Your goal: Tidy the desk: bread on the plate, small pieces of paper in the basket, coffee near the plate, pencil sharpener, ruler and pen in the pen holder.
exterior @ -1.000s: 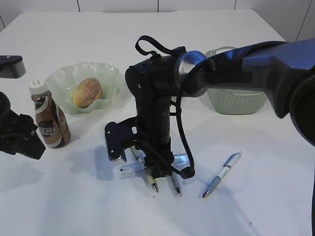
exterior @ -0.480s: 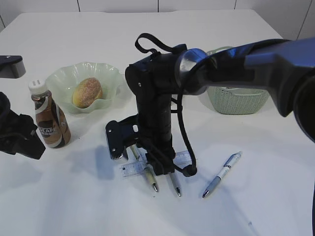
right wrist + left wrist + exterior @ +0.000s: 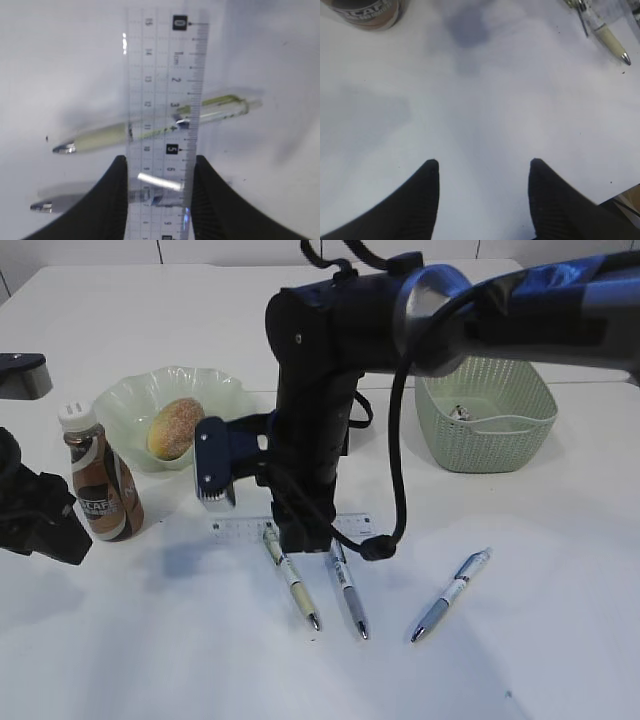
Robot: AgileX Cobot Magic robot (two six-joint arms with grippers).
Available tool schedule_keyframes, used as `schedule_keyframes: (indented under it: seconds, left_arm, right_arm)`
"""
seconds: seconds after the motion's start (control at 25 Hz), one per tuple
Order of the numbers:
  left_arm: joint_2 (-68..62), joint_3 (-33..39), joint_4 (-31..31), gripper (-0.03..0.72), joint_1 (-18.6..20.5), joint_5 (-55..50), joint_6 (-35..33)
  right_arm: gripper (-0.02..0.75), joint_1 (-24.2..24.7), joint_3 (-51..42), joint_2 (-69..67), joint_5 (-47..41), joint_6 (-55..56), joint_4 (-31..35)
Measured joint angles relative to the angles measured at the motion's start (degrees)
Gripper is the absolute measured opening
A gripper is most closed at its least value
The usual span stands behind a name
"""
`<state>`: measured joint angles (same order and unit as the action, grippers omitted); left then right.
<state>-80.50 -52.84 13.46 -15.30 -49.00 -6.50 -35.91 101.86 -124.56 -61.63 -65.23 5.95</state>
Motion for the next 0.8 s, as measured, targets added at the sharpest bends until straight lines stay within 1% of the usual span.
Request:
schedule_keyframes:
  seconds: [0.08,0.2,0.28,0.32,0.36,0.44,0.48,0.52,0.56,0.6,0.64,0.72,0.8]
  left_arm:
    - [0.0,0.0,0.0,0.4,0.0,-0.1,0.0]
    - [0.0,0.0,0.0,0.4,0.0,-0.2,0.0]
    - [0.0,0.0,0.0,0.4,0.0,-0.2,0.0]
    - [0.0,0.0,0.0,0.4,0.0,-0.2,0.0]
    - [0.0,0.0,0.0,0.4,0.0,-0.2,0.0]
    - [0.0,0.0,0.0,0.4,0.0,0.2,0.0]
    - [0.0,0.0,0.0,0.4,0.0,0.3,0.0]
    - [0.0,0.0,0.0,0.4,0.0,0.4,0.0]
    - [0.0,0.0,0.0,0.4,0.0,0.4,0.0]
    - [0.0,0.0,0.0,0.4,0.0,0.4,0.0]
    - [0.0,0.0,0.0,0.4,0.0,0.4,0.0]
    - [0.0,0.0,0.0,0.4,0.0,0.4,0.0]
    - [0.0,0.0,0.0,0.4,0.0,0.5,0.0]
  right_arm:
    - [0.271,1.4,0.0,1.2,3.3,0.8,4.1]
    - [0.271,4.1,0.0,2.8,6.4,1.1,7.4]
    - [0.271,7.3,0.0,3.6,8.7,1.3,10.7]
    - [0.271,7.3,0.0,3.6,8.7,1.3,10.7]
    - [0.271,9.0,0.0,3.7,10.3,1.3,13.3]
    - [0.271,9.5,0.0,3.7,10.7,1.3,14.2]
    - [0.271,11.9,0.0,3.7,13.8,1.4,17.8]
    - [0.271,11.9,0.0,3.7,13.8,1.4,17.8]
    - [0.271,11.9,0.0,3.7,17.1,1.4,17.8]
    - [0.271,13.6,0.0,3.7,19.7,1.4,20.5]
    - [0.271,13.6,-0.1,3.7,20.5,1.4,20.7]
    - [0.271,13.6,-0.1,3.7,25.2,1.4,21.5]
    - [0.27,13.6,-0.1,3.7,31.4,1.4,24.0]
